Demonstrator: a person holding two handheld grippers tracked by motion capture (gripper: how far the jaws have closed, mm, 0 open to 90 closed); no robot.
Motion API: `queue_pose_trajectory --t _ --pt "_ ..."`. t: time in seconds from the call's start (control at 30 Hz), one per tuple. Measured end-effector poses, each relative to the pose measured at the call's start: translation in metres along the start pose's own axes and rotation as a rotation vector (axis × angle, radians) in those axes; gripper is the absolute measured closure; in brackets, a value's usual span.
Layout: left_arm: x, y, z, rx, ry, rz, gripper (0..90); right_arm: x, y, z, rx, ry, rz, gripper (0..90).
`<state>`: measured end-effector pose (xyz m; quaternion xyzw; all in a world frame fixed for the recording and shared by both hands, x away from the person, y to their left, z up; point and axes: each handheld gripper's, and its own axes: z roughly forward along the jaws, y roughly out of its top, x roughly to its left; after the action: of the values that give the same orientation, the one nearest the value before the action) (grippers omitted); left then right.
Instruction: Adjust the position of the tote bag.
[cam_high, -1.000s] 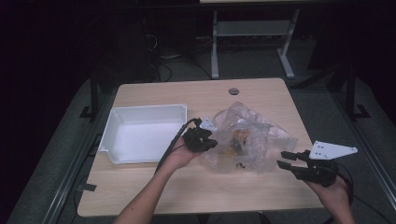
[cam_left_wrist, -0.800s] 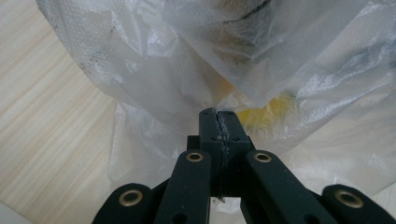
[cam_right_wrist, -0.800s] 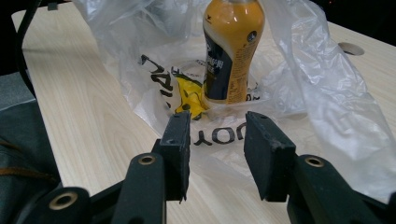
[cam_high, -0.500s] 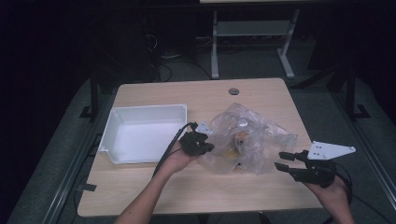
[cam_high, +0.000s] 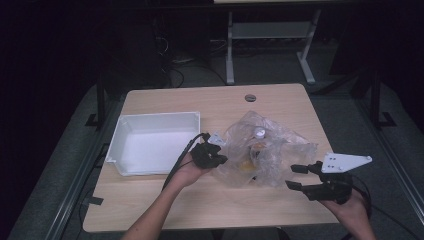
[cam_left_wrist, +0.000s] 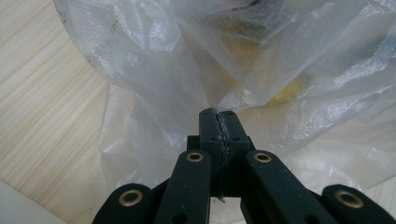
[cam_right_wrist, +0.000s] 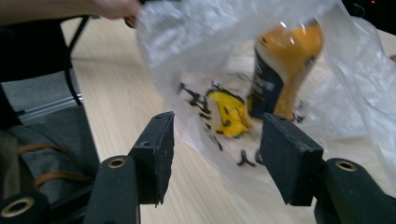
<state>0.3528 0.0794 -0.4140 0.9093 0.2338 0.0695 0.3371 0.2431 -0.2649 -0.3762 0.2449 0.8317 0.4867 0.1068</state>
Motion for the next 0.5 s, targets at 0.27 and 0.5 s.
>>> queue_pose_trajectory --t 0.27,0.5 --pt "0.0 0.0 0.001 -0.006 0.003 -0.004 89.9 0.004 0.011 0.003 -0.002 0.01 -0.01 40.1" --pt "0.001 0.0 0.001 -0.005 0.008 0.002 89.8 0.002 0.032 0.005 -0.01 0.008 0.041 38.5"
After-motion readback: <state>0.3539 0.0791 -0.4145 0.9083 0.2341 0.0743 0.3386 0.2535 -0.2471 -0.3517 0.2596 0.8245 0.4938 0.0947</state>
